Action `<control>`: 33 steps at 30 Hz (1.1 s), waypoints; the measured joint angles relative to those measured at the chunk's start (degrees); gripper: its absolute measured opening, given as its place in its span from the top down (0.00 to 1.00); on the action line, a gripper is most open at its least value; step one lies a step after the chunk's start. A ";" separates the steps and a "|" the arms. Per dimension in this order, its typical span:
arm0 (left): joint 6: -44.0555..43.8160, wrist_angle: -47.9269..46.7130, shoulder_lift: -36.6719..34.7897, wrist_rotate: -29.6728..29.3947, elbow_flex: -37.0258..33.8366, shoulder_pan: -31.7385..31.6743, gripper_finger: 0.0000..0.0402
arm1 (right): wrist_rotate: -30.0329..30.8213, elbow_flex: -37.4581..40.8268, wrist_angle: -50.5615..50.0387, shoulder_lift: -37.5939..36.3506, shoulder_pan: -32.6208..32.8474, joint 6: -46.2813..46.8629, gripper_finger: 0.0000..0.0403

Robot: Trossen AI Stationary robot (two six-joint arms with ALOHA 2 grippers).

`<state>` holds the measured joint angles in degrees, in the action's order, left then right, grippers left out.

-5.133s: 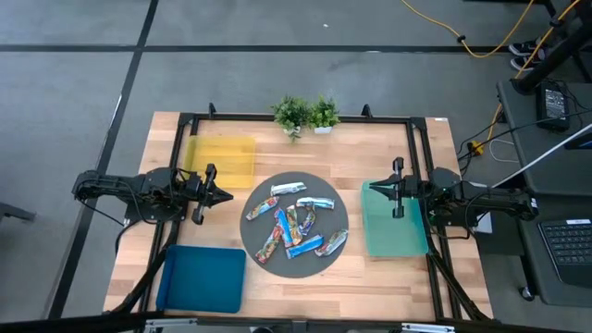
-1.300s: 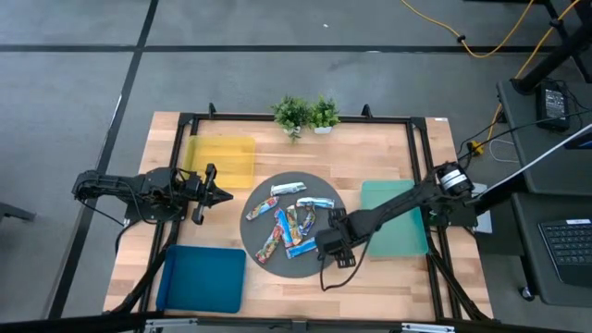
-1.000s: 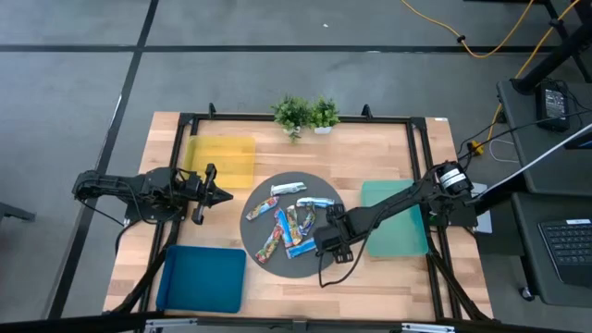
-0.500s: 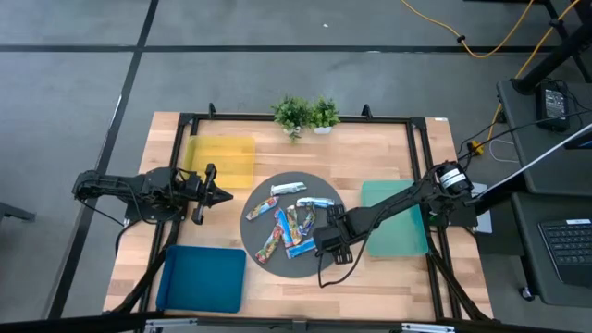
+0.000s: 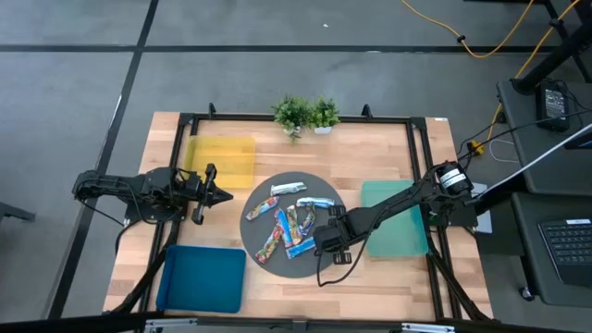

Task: Pick and place Granola Bars by type
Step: Put the red granola bar into the green bin

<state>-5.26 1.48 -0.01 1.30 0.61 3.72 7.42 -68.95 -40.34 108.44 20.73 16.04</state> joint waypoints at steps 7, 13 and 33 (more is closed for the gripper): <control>0.00 0.00 0.00 0.00 0.01 0.01 0.98 | -3.66 -0.58 -0.78 -0.04 0.05 1.94 0.64; 0.00 0.00 0.00 0.00 0.00 0.01 0.98 | -4.47 -6.35 -6.86 -0.04 0.10 2.06 0.64; 0.00 0.00 0.00 0.00 0.00 -0.01 0.98 | 2.73 -21.49 -27.38 -0.12 0.09 9.19 0.64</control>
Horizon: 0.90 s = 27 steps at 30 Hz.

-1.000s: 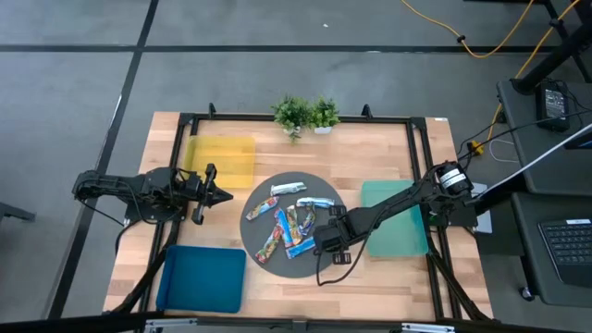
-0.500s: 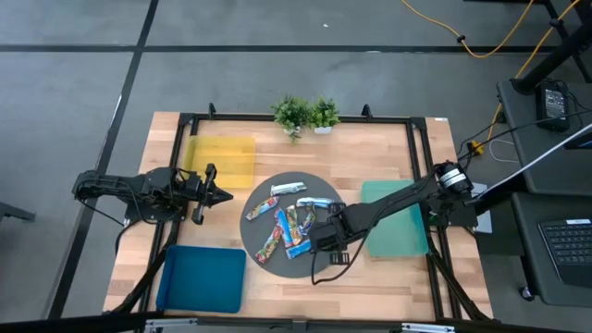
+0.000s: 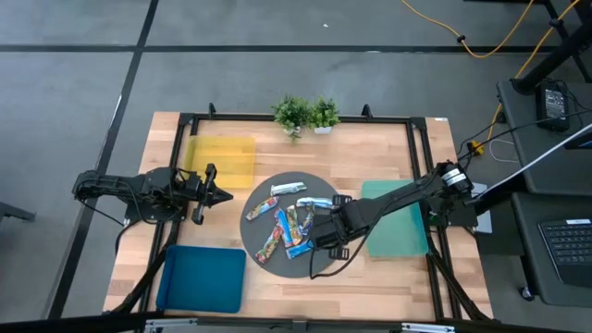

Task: Pick and place Granola Bars by type
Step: Put the red granola bar into the green bin

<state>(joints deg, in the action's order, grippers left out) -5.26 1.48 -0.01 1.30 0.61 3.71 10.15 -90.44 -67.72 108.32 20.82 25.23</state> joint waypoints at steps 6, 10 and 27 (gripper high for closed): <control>0.00 -0.01 0.00 0.00 0.01 0.01 0.98 | 3.62 4.92 5.23 -0.03 -0.04 -3.04 0.64; 0.00 0.00 0.00 0.00 0.00 0.00 0.98 | 3.34 9.46 9.72 0.01 -0.79 -4.98 0.58; 0.00 -0.02 0.00 0.00 0.01 0.00 0.98 | -1.22 21.42 25.94 0.01 -5.16 -6.10 0.24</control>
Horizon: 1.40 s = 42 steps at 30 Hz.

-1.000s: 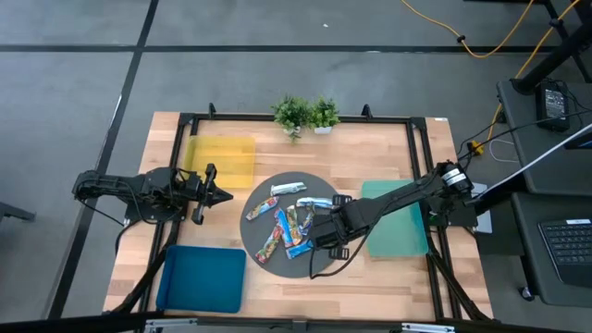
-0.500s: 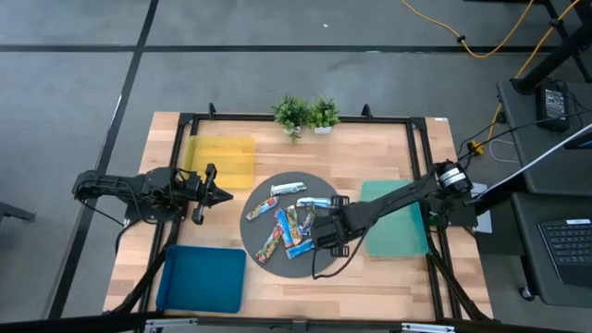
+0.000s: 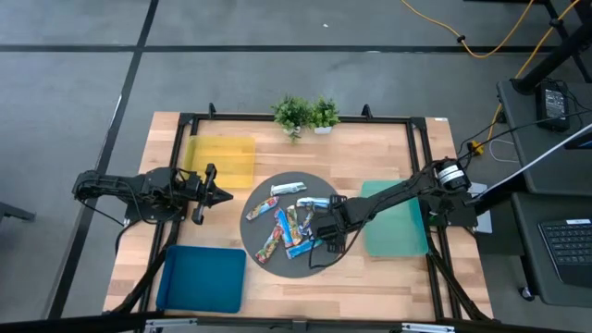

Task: Pick and place Granola Bars by type
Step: Put the red granola bar into the green bin

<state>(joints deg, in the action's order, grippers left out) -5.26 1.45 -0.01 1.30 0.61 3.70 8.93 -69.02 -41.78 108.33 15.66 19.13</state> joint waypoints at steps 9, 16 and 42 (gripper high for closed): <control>0.00 0.02 0.00 0.00 0.00 0.00 0.98 | 0.00 1.05 0.55 0.00 -1.23 -0.09 0.44; 0.00 0.02 0.00 0.00 0.01 0.01 0.98 | 0.00 1.05 0.63 0.00 -1.25 0.13 0.71; 0.00 0.02 0.00 0.00 0.01 0.02 0.98 | 0.48 -20.79 -24.07 0.02 0.50 3.67 0.91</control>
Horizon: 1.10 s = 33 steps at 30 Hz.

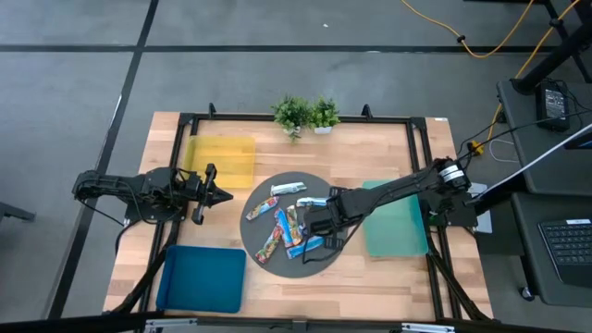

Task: Pick and place Granola Bars by type
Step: Put the red granola bar into the green bin

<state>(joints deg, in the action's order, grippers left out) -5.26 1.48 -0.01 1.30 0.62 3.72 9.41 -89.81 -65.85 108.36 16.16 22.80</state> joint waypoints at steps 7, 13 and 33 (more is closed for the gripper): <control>0.00 0.00 0.00 0.00 -0.02 0.00 0.98 | 3.00 -4.70 -4.99 -0.06 0.43 2.50 0.90; 0.00 0.00 0.00 0.00 0.00 -0.02 0.98 | 5.44 -4.71 -10.77 -3.43 0.57 5.63 0.93; 0.00 0.02 0.00 0.00 -0.02 0.00 0.98 | 12.09 5.39 -24.12 -28.20 12.08 42.28 0.89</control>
<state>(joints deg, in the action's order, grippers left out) -5.26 1.49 -0.01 1.30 0.60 3.72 21.50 -84.43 -89.97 80.15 28.24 65.08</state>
